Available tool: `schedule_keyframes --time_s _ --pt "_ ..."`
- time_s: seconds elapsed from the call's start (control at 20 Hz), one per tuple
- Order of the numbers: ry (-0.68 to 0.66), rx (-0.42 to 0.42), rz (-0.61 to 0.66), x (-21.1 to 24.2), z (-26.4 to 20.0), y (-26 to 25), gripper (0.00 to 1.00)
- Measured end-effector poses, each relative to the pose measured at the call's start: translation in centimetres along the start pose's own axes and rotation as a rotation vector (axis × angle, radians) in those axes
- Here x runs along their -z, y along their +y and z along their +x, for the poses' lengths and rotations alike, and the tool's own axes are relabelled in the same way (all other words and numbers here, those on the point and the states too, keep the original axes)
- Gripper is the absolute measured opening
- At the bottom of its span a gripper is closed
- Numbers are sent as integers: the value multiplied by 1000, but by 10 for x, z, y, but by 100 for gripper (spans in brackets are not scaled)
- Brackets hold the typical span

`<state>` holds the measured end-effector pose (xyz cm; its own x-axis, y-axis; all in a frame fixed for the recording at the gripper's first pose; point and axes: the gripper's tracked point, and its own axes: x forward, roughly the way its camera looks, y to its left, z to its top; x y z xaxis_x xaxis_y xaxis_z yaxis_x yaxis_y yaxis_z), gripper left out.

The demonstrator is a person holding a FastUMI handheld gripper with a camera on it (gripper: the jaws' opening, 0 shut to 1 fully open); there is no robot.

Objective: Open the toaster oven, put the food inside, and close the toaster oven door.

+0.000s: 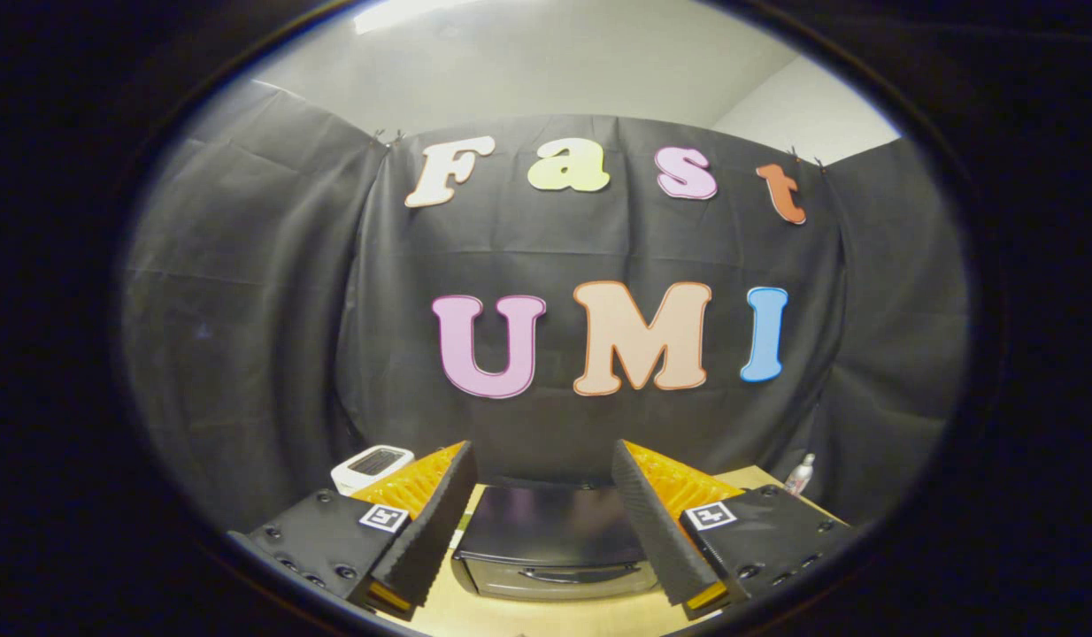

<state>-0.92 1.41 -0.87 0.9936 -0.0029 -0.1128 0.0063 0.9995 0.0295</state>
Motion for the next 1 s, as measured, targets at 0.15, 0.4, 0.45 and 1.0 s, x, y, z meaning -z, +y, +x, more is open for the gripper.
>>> schedule_keyframes --time_s 0.15,0.4,0.45,1.0 --pt "37 27 -26 10 0 -4 97" --pt "99 74 -82 30 -4 -13 98" --pt "110 77 -84 33 -5 -14 98" --pt "101 112 -70 73 -5 -24 98"
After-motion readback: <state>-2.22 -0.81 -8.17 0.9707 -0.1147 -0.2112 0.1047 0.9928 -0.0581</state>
